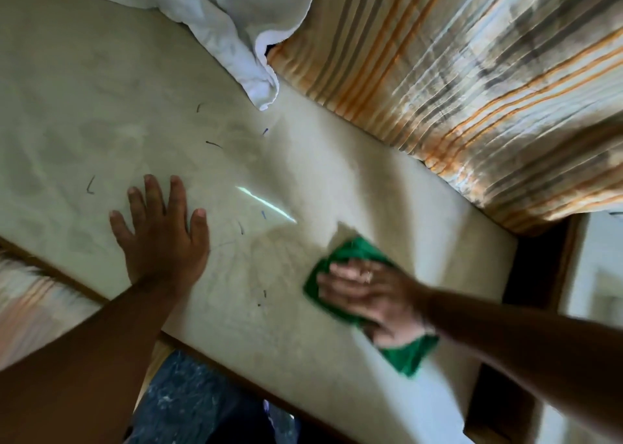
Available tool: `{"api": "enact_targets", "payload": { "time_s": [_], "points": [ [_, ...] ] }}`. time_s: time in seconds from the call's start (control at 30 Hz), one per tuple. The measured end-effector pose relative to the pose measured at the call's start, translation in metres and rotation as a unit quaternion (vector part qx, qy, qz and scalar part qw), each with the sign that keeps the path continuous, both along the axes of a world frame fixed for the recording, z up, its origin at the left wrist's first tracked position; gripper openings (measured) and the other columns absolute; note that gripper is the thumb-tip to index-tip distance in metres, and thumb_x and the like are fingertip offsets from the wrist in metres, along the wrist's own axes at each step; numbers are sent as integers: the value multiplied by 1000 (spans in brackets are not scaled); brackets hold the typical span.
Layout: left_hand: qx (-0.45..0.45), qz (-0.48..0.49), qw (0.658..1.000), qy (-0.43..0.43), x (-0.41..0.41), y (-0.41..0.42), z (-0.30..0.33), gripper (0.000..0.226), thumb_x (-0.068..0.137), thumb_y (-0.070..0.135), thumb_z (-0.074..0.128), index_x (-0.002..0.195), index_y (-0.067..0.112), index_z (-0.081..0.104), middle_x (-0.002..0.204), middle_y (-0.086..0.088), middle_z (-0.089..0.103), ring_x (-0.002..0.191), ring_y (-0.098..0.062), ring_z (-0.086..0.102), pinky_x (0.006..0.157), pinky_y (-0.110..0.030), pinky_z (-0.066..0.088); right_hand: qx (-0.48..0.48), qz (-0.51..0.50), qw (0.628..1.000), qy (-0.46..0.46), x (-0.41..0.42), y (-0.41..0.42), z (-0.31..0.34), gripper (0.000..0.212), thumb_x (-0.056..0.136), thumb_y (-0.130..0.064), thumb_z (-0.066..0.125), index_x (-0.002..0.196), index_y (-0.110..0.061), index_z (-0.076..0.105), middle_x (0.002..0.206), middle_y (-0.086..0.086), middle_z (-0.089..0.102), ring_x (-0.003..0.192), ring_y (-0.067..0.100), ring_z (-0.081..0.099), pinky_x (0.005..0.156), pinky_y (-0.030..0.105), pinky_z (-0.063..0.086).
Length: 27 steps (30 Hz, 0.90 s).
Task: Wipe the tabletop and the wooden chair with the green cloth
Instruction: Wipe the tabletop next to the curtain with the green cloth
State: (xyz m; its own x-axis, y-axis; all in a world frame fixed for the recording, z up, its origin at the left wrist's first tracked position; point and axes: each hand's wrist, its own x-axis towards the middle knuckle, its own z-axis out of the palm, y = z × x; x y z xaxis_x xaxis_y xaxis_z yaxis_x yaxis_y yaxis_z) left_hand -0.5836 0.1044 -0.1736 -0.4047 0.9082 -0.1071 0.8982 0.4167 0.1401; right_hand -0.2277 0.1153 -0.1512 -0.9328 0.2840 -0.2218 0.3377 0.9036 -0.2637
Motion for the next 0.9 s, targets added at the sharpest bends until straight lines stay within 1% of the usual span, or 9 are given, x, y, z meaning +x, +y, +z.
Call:
{"api": "enact_targets", "payload": {
  "time_s": [0.07,0.2,0.3,0.4,0.5,0.6,0.67,0.77,0.9],
  "points": [
    [0,0,1000,1,0,0,-1,68,98,51,21,159,20,17,167,-17,13,153,-39,10,120,-63,4,33,-135,990,-6,-15,60,4,75,77,-27,54,145,1,42,154,24,36,144,45,30,117,55,27],
    [-6,5,1000,4,4,0,-1,63,102,46,28,159,20,17,168,-15,12,154,-37,9,121,-63,4,66,-384,920,-48,-62,111,9,84,78,-37,46,153,-6,27,160,23,24,145,45,24,118,53,22],
    [-15,4,1000,4,1,1,-3,64,102,46,26,160,22,16,168,-14,10,155,-36,8,121,-62,3,71,-285,956,-9,-101,28,-5,80,75,-30,49,150,-6,36,156,23,33,139,46,35,115,54,27],
    [-11,4,1000,-5,2,-1,-3,63,102,45,30,159,21,18,168,-14,12,154,-37,10,121,-63,4,-36,-68,996,-43,-111,-82,0,91,68,-37,48,154,-22,23,162,7,24,147,34,22,117,50,19],
    [-20,-9,1000,-21,-2,0,0,65,102,46,28,160,19,13,168,-15,7,155,-37,6,121,-63,3,-47,8,998,-37,-113,-66,9,88,68,-40,41,154,-23,29,161,3,29,147,28,24,116,53,22],
    [48,10,992,-112,-9,-3,8,71,100,38,40,160,18,7,169,-15,1,156,-34,0,122,-59,0,46,-81,996,-1,-150,23,13,72,73,-23,52,142,-3,49,148,22,46,137,43,42,112,59,31],
    [123,50,975,-179,-27,-3,15,78,95,33,47,160,17,7,169,-16,2,156,-34,0,122,-55,1,49,-254,964,-61,-177,92,18,73,84,-26,52,152,-9,33,159,20,29,145,42,28,118,54,24],
    [95,66,984,-135,-80,9,17,79,95,38,47,160,15,8,168,-17,6,155,-36,3,123,-53,1,23,-447,894,-36,-216,119,14,76,85,-35,43,156,-16,21,165,13,14,149,39,14,118,51,21],
    [29,47,998,-32,-168,46,12,76,98,49,40,159,14,13,167,-20,10,154,-40,6,123,-57,-1,-3,-290,956,-33,-253,-11,-2,89,72,-46,37,155,-15,26,162,15,23,147,42,19,117,58,24]
  ]
}}
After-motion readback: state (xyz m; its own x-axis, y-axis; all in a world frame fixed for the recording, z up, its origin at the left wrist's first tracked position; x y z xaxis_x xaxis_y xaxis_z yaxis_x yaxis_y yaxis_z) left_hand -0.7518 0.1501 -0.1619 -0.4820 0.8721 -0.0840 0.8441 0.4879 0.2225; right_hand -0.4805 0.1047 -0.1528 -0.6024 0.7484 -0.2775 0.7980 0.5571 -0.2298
